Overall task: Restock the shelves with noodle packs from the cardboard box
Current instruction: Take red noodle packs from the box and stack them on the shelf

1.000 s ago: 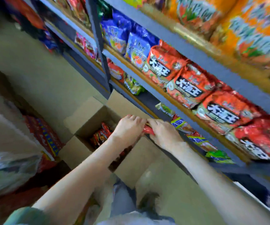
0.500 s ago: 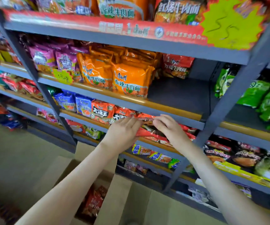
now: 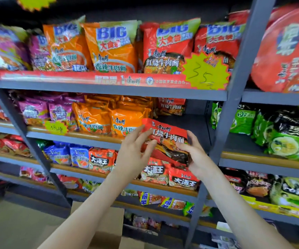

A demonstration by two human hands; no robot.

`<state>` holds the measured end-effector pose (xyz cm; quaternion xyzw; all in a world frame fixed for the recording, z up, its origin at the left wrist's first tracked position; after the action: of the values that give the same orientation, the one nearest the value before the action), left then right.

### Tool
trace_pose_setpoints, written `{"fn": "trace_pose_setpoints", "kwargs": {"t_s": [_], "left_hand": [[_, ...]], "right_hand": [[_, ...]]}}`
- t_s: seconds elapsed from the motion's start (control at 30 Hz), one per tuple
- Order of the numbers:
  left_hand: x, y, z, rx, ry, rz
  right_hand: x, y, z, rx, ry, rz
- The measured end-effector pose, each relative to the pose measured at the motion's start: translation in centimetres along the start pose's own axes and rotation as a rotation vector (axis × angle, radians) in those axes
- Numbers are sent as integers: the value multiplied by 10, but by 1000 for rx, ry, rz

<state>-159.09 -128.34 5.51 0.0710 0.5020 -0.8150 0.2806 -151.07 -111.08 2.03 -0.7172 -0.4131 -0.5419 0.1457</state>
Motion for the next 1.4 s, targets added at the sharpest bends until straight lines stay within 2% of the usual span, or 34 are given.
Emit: {"fn": "trace_pose_setpoints", "kwargs": {"t_s": [0.07, 0.13, 0.17, 0.2, 0.27, 0.4, 0.53, 0.7, 0.87, 1.07, 1.13, 1.23, 1.33, 1.4], "left_hand": [[13, -17, -2, 88, 169, 432], [21, -30, -9, 214, 441, 818], [23, -33, -13, 265, 532, 941], [24, -34, -19, 311, 554, 983], [28, -36, -30, 335, 554, 969], [34, -42, -46, 336, 699, 934], [30, -55, -56, 305, 733, 757], [26, -78, -71, 212, 659, 548], [25, -89, -93, 94, 431, 475], [36, -94, -123, 90, 271, 560], [39, -95, -132, 104, 208, 539], [42, -96, -146, 197, 91, 407], [44, -99, -160, 365, -96, 277], [45, -101, -169, 396, -230, 191]], "right_hand": [[2, -4, 2, 12, 22, 35], [4, -6, 2, 36, 54, 63], [5, -6, 1, 53, 69, 74], [6, -8, 0, 65, 92, 84], [8, -13, -2, 70, 164, 106], [24, -31, -1, 6, 421, 231], [42, -44, -4, -64, 533, 426], [55, -62, -7, -183, 682, 722], [59, -77, -8, -280, 692, 777], [44, -106, -11, -328, 825, 723], [41, -115, -12, -327, 927, 711], [41, -129, -12, -344, 1091, 705], [45, -138, -13, -325, 1502, 810], [43, -144, -13, -282, 1741, 903]]}}
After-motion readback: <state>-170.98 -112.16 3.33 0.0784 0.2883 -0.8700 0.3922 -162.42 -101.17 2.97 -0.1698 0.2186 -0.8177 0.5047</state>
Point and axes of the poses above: each hand's wrist, its own y-axis away from the middle knuckle, its own z-axis out of the back of the hand, x = y × z, the point moved 3 cm from there along -y, towards the middle knuckle, and after that the axes turned 13 degrees about -x, right-handed, at the moved point
